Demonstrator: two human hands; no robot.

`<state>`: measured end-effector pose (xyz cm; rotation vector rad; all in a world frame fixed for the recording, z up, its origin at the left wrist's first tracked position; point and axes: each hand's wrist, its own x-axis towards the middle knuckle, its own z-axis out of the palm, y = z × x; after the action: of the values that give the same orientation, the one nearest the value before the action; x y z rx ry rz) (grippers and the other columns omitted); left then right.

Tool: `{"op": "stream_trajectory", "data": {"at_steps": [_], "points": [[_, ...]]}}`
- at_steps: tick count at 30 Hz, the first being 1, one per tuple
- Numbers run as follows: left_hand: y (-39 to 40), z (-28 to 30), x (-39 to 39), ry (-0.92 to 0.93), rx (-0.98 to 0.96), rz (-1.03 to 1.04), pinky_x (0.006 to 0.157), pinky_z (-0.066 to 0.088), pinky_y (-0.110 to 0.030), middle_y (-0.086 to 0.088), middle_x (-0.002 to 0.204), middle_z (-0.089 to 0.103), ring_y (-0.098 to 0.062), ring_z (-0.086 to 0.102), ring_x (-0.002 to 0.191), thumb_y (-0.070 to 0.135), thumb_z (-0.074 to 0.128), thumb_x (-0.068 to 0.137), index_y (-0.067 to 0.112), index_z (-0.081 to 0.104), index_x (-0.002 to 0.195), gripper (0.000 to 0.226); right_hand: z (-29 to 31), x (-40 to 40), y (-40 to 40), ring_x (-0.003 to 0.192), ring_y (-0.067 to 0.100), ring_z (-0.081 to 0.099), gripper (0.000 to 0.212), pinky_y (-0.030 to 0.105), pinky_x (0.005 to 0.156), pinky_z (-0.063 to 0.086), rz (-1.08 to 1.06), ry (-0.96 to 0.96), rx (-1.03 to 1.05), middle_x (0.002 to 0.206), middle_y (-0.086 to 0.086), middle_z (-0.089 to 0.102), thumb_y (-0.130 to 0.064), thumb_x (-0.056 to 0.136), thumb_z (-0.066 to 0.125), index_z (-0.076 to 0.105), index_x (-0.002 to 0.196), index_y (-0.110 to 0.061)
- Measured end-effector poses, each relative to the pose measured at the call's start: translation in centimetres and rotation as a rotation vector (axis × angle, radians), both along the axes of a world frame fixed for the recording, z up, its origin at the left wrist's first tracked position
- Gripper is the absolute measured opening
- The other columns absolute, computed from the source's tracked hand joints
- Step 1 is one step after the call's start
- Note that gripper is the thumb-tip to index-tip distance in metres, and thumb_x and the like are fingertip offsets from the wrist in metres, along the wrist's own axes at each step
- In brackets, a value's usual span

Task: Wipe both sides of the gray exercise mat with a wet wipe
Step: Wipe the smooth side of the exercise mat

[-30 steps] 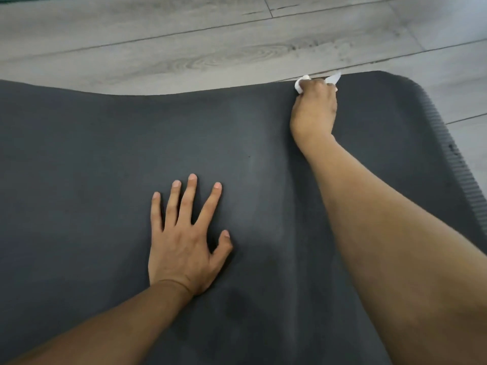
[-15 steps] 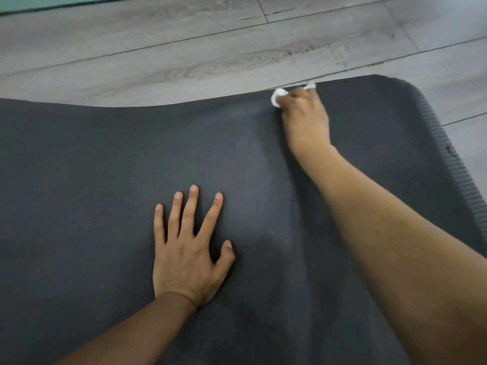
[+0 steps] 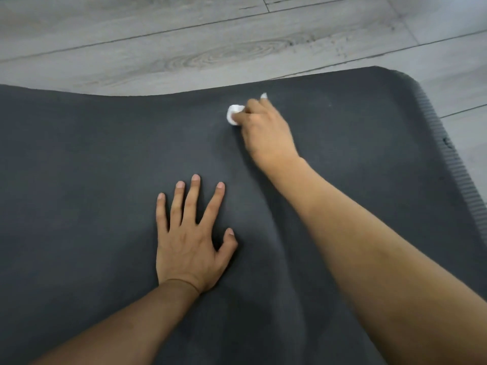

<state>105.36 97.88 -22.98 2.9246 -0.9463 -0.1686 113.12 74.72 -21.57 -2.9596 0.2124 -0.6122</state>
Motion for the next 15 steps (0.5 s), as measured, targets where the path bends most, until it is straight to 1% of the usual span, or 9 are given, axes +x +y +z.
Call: {"op": "stream_trajectory", "data": {"at_steps": [2, 4, 6, 7, 9, 11, 12, 14, 15], "points": [[-0.1, 0.0, 0.0, -0.002, -0.013, 0.005, 0.123, 0.015, -0.062, -0.012, 0.168, 0.020, -0.036, 0.017, 0.155, 0.057, 0.037, 0.089, 0.031, 0.025, 0.162, 0.078, 0.4, -3.0, -5.9, 0.082, 0.036, 0.055, 0.028, 0.039, 0.087, 0.046, -0.288, 0.098, 0.002, 0.081, 0.016, 0.057, 0.001, 0.079, 0.048, 0.072, 0.090, -0.008], [-0.2, 0.0, 0.0, -0.008, -0.014, 0.006, 0.122, 0.016, -0.062, -0.013, 0.168, 0.021, -0.036, 0.017, 0.155, 0.057, 0.036, 0.089, 0.030, 0.025, 0.162, 0.078, 1.4, -5.6, -9.5, 0.089, 0.035, 0.050, 0.030, 0.035, 0.078, 0.039, -0.481, 0.181, 0.098, 0.085, 0.014, 0.052, 0.004, 0.081, 0.046, 0.069, 0.093, -0.011], [-0.2, 0.1, 0.0, -0.006, -0.015, 0.010, 0.123, 0.015, -0.062, -0.013, 0.168, 0.021, -0.036, 0.017, 0.155, 0.056, 0.036, 0.089, 0.030, 0.024, 0.162, 0.078, 1.4, -5.2, -8.8, 0.091, 0.035, 0.049, 0.033, 0.033, 0.082, 0.038, -0.572, 0.133, 0.164, 0.086, 0.012, 0.050, 0.005, 0.083, 0.043, 0.070, 0.092, -0.012], [-0.2, 0.1, -0.1, -0.005, -0.016, 0.012, 0.123, 0.015, -0.062, -0.013, 0.168, 0.020, -0.036, 0.017, 0.155, 0.056, 0.036, 0.089, 0.030, 0.024, 0.162, 0.078, 1.2, -4.2, -7.1, 0.092, 0.035, 0.051, 0.033, 0.031, 0.082, 0.035, -0.559, 0.128, 0.189, 0.089, 0.014, 0.054, 0.005, 0.083, 0.045, 0.072, 0.094, -0.011], [-0.2, 0.1, -0.1, -0.005, -0.009, 0.011, 0.123, 0.015, -0.062, -0.012, 0.168, 0.021, -0.036, 0.017, 0.155, 0.056, 0.036, 0.089, 0.030, 0.026, 0.161, 0.078, 0.7, -1.8, -1.6, 0.090, 0.034, 0.055, 0.032, 0.031, 0.074, 0.033, -0.359, 0.141, 0.219, 0.092, 0.017, 0.061, 0.003, 0.078, 0.051, 0.074, 0.096, -0.009], [-0.2, 0.0, 0.0, -0.008, -0.018, 0.013, 0.123, 0.015, -0.062, -0.013, 0.168, 0.022, -0.036, 0.019, 0.155, 0.055, 0.037, 0.088, 0.027, 0.033, 0.159, 0.076, 0.5, 0.1, 5.0, 0.087, 0.033, 0.057, 0.027, 0.034, 0.070, 0.036, 0.002, 0.161, 0.176, 0.090, 0.015, 0.062, -0.002, 0.076, 0.054, 0.074, 0.093, -0.007], [-0.2, 0.0, 0.0, -0.013, -0.030, 0.011, 0.123, 0.015, -0.062, -0.014, 0.167, 0.023, -0.036, 0.019, 0.155, 0.055, 0.038, 0.089, 0.025, 0.038, 0.155, 0.073, 0.6, 0.4, 7.5, 0.091, 0.030, 0.056, 0.027, 0.034, 0.072, 0.038, 0.149, 0.207, 0.135, 0.094, 0.011, 0.062, -0.006, 0.080, 0.052, 0.072, 0.097, -0.009], [-0.1, -0.1, 0.0, -0.022, -0.038, 0.007, 0.123, 0.015, -0.062, -0.014, 0.167, 0.024, -0.036, 0.019, 0.155, 0.055, 0.038, 0.089, 0.023, 0.041, 0.154, 0.072, 1.0, 0.4, 8.3, 0.096, 0.025, 0.055, 0.027, 0.032, 0.079, 0.040, 0.275, 0.260, 0.087, 0.097, 0.005, 0.060, -0.010, 0.085, 0.050, 0.071, 0.101, -0.013], [-0.1, -0.1, -0.1, -0.022, -0.035, 0.009, 0.123, 0.015, -0.062, -0.014, 0.167, 0.024, -0.036, 0.019, 0.155, 0.055, 0.037, 0.089, 0.025, 0.037, 0.156, 0.073, 0.9, 0.1, 6.9, 0.092, 0.026, 0.057, 0.026, 0.032, 0.078, 0.043, 0.239, 0.186, 0.078, 0.091, 0.006, 0.061, -0.011, 0.082, 0.050, 0.073, 0.094, -0.012]]}}
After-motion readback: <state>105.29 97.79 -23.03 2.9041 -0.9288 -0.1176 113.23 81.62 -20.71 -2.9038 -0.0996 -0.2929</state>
